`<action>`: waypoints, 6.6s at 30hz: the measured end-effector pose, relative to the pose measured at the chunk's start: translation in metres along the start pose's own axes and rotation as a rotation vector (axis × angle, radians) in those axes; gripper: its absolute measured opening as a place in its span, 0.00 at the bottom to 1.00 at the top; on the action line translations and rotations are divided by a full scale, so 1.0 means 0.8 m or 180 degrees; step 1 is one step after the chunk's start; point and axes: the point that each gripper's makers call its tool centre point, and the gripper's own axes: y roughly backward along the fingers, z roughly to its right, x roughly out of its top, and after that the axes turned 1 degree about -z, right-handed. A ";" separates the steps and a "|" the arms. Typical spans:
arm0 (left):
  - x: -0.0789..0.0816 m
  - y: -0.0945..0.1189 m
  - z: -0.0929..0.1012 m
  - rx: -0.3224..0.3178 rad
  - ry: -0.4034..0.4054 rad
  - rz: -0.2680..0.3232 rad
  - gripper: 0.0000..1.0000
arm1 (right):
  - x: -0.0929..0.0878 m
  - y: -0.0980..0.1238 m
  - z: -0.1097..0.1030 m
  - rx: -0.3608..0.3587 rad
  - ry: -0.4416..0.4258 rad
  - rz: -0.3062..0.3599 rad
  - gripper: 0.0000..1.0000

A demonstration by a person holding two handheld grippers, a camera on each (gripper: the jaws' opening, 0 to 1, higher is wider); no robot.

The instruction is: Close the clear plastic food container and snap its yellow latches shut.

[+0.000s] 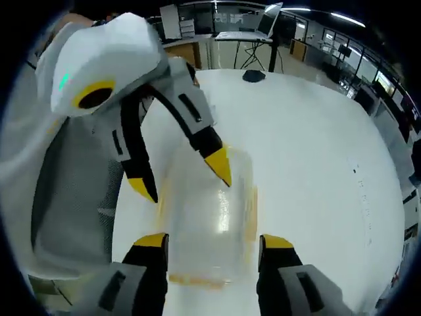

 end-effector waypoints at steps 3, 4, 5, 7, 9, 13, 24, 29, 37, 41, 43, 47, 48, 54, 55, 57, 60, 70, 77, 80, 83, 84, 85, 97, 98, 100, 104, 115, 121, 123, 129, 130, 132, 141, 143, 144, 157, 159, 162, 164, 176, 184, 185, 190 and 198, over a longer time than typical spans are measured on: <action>-0.006 0.009 -0.010 -0.0079 0.0010 -0.0040 0.60 | -0.005 -0.002 -0.007 -0.0043 -0.0150 0.0040 0.64; -0.007 0.012 -0.012 -0.0159 0.0014 -0.0028 0.63 | -0.009 -0.003 -0.010 -0.0065 -0.0200 0.0031 0.69; -0.008 0.013 -0.011 -0.0223 0.0037 -0.0024 0.68 | -0.012 -0.004 -0.013 -0.0072 -0.0215 0.0018 0.71; -0.010 0.013 -0.012 -0.0326 0.0096 -0.0027 0.76 | -0.017 -0.006 -0.016 -0.0138 -0.0190 0.0006 0.75; -0.022 0.012 -0.012 -0.0430 -0.0051 -0.0170 0.84 | -0.022 -0.011 -0.019 -0.0177 -0.0247 -0.0007 0.82; -0.040 0.006 -0.024 -0.0436 -0.0194 -0.0405 0.87 | -0.030 -0.019 -0.016 -0.0294 -0.0377 -0.0077 0.91; -0.061 -0.020 -0.014 -0.0496 -0.0410 -0.0680 0.80 | -0.029 -0.041 -0.009 -0.0447 -0.0258 -0.0152 0.76; -0.076 -0.008 -0.015 -0.0473 -0.0369 -0.0595 0.80 | -0.014 -0.046 -0.011 -0.0451 -0.0243 -0.0036 0.76; -0.121 0.022 -0.014 -0.0426 -0.0267 -0.0615 0.80 | 0.038 -0.073 -0.019 -0.0393 -0.0120 -0.0082 0.76; -0.149 0.042 -0.015 -0.0395 -0.0199 -0.0636 0.80 | 0.065 -0.087 -0.020 -0.0365 -0.0051 -0.0088 0.76; -0.162 0.049 -0.017 -0.0383 -0.0177 -0.0649 0.80 | 0.078 -0.093 -0.020 -0.0355 -0.0026 -0.0084 0.76; -0.193 0.068 -0.024 -0.0365 -0.0140 -0.0691 0.80 | 0.111 -0.109 -0.018 -0.0346 0.0019 -0.0064 0.76; -0.201 0.073 -0.026 -0.0364 -0.0136 -0.0717 0.80 | 0.121 -0.114 -0.018 -0.0345 0.0027 -0.0065 0.76; -0.218 0.082 -0.028 -0.0354 -0.0073 -0.0731 0.81 | 0.137 -0.123 -0.018 -0.0338 0.0091 -0.0114 0.76; -0.217 0.081 -0.028 -0.0356 -0.0068 -0.0723 0.81 | 0.134 -0.122 -0.016 -0.0324 0.0098 -0.0124 0.76; -0.216 0.079 -0.031 -0.0369 -0.0050 -0.0730 0.81 | 0.135 -0.121 -0.010 -0.0311 0.0120 -0.0117 0.76; -0.217 0.076 -0.042 -0.0382 -0.0047 -0.0720 0.81 | 0.136 -0.122 0.000 -0.0311 0.0115 -0.0134 0.76; -0.221 0.065 -0.087 -0.0480 -0.0097 -0.0768 0.82 | 0.141 -0.123 0.046 -0.0332 0.0061 -0.0123 0.76; -0.223 0.056 -0.121 -0.0546 -0.0078 -0.0774 0.83 | 0.145 -0.121 0.079 -0.0335 0.0059 -0.0118 0.76; -0.221 0.051 -0.136 -0.0574 -0.0090 -0.0746 0.83 | 0.144 -0.119 0.092 -0.0348 0.0031 -0.0115 0.76; -0.218 0.046 -0.149 -0.0564 -0.0101 -0.0744 0.83 | 0.143 -0.118 0.108 -0.0363 0.0010 -0.0127 0.76; -0.218 0.044 -0.153 -0.0560 -0.0105 -0.0751 0.83 | 0.142 -0.118 0.112 -0.0365 0.0008 -0.0133 0.76; -0.217 0.043 -0.158 -0.0552 -0.0112 -0.0768 0.83 | 0.142 -0.117 0.117 -0.0368 0.0002 -0.0141 0.76; -0.216 0.032 -0.190 -0.0551 -0.0216 -0.0924 0.83 | 0.139 -0.114 0.148 -0.0427 -0.0095 -0.0118 0.77; -0.217 0.032 -0.189 -0.0553 -0.0219 -0.0934 0.83 | 0.139 -0.114 0.147 -0.0424 -0.0094 -0.0129 0.77; -0.217 0.034 -0.188 -0.0546 -0.0213 -0.0924 0.83 | 0.140 -0.114 0.145 -0.0429 -0.0086 -0.0144 0.77; -0.216 0.036 -0.186 -0.0546 -0.0181 -0.0849 0.83 | 0.141 -0.113 0.143 -0.0432 -0.0062 -0.0090 0.78; -0.208 0.054 -0.197 -0.0295 -0.0284 -0.0880 0.99 | 0.141 -0.108 0.142 -0.0609 -0.0021 -0.0198 0.99; -0.204 0.068 -0.192 -0.0191 -0.0362 -0.0903 0.99 | 0.147 -0.091 0.139 -0.0711 -0.0044 -0.0151 0.99; -0.199 0.074 -0.194 -0.0098 -0.0331 -0.0879 0.99 | 0.147 -0.084 0.135 -0.0735 -0.0070 -0.0138 0.99; -0.189 0.092 -0.178 -0.0042 -0.0291 -0.0831 0.99 | 0.145 -0.071 0.112 -0.0781 -0.0101 -0.0098 0.99; -0.188 0.094 -0.177 -0.0024 -0.0271 -0.0826 0.99 | 0.145 -0.069 0.110 -0.0797 -0.0105 -0.0093 0.99; -0.186 0.099 -0.172 0.0011 -0.0231 -0.0803 0.99 | 0.143 -0.065 0.106 -0.0849 -0.0159 -0.0070 0.99; -0.184 0.123 -0.140 0.0170 0.0151 -0.0612 0.99 | 0.129 -0.051 0.073 -0.0975 -0.0243 -0.0024 0.99; -0.185 0.127 -0.129 0.0189 0.0331 -0.0547 0.99 | 0.130 -0.048 0.067 -0.1012 -0.0337 0.0046 0.99; -0.185 0.129 -0.127 0.0208 0.0389 -0.0512 0.99 | 0.131 -0.045 0.065 -0.1043 -0.0352 0.0070 0.99; -0.186 0.152 -0.079 0.0448 0.0802 -0.0223 0.99 | 0.118 -0.023 0.022 -0.1147 -0.0829 0.0441 0.99; -0.186 0.155 -0.070 0.0480 0.0937 -0.0165 0.99 | 0.118 -0.017 0.016 -0.1194 -0.0865 0.0521 0.99; -0.185 0.159 -0.052 0.0446 0.1081 -0.0104 0.97 | 0.113 -0.013 -0.002 -0.1192 -0.0864 0.0589 0.99; -0.186 0.162 -0.047 0.0512 0.1141 -0.0070 0.97 | 0.108 -0.010 -0.012 -0.1210 -0.0898 0.0634 0.99; -0.188 0.181 0.000 0.0760 0.1706 0.0245 0.97 | 0.065 -0.002 -0.062 -0.1292 -0.1378 0.0912 0.99; -0.202 0.183 0.048 0.0755 0.2086 0.0358 0.97 | 0.042 -0.005 -0.098 -0.1302 -0.1525 0.0894 0.99; -0.207 0.183 0.053 0.0771 0.2062 0.0307 0.97 | 0.039 -0.005 -0.102 -0.1301 -0.1535 0.0889 0.99; -0.231 0.185 0.077 0.0803 0.1999 0.0150 0.96 | 0.021 -0.009 -0.124 -0.1301 -0.1713 0.0925 0.99; -0.245 0.186 0.096 0.0799 0.2052 0.0066 0.95 | -0.006 -0.018 -0.155 -0.1331 -0.1906 0.0821 0.95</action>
